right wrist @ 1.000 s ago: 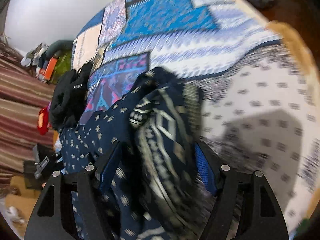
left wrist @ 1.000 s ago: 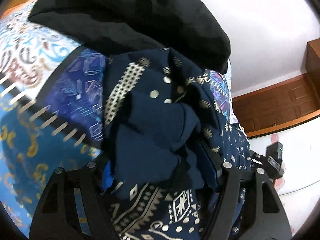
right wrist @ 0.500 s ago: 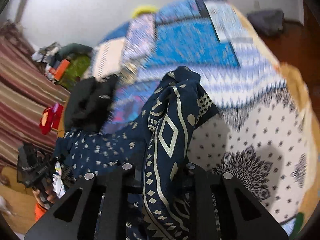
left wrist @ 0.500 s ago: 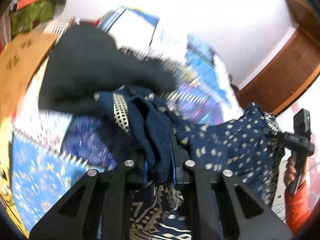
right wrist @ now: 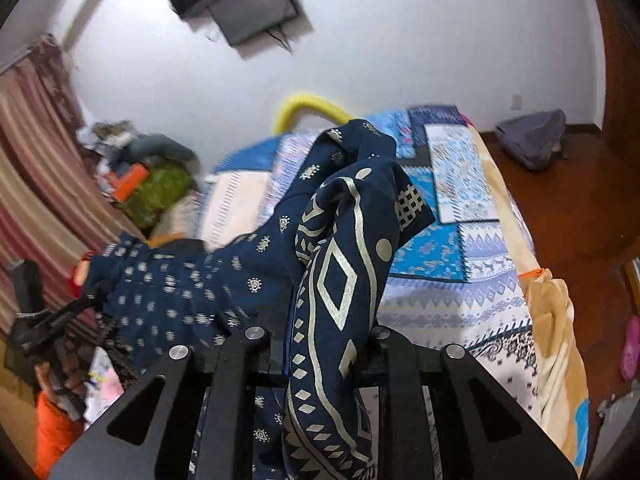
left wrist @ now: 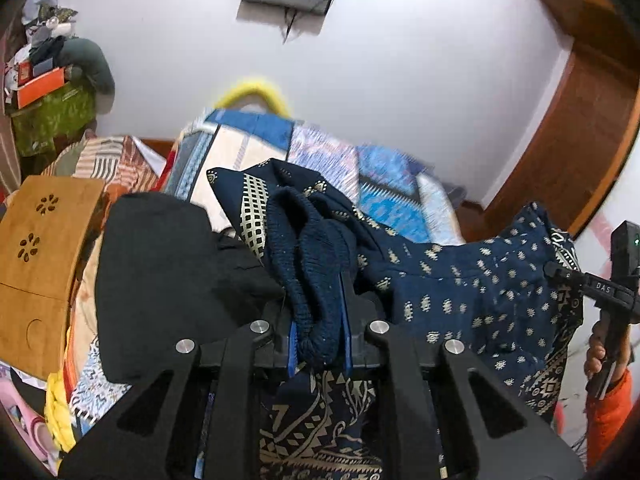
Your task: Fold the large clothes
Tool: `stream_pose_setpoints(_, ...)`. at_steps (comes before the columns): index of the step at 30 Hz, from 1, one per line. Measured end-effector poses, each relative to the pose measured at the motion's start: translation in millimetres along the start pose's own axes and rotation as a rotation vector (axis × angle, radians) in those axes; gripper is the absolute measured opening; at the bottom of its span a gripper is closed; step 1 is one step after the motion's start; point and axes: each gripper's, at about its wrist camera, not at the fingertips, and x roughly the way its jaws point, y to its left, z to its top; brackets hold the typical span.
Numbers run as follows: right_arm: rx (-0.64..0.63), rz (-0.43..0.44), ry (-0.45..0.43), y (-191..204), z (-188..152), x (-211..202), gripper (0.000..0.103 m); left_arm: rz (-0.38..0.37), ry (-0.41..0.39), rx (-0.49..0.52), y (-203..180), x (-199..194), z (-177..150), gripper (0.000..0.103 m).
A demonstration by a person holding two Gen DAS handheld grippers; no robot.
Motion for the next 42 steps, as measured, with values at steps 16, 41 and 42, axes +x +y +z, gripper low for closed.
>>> stream_pose_setpoints(16, 0.022, -0.251, 0.222, -58, -30, 99, 0.026, 0.111, 0.170, -0.002, 39, 83, -39, 0.034)
stream_pose_setpoints(41, -0.171, -0.202, 0.122, 0, -154, -91, 0.063, 0.110, 0.203, 0.091, 39, -107, -164, 0.080)
stream_pose_setpoints(42, -0.158, -0.197, 0.139, -2, -163, -90, 0.063, 0.109, 0.231, 0.080, 43, -104, -177, 0.080)
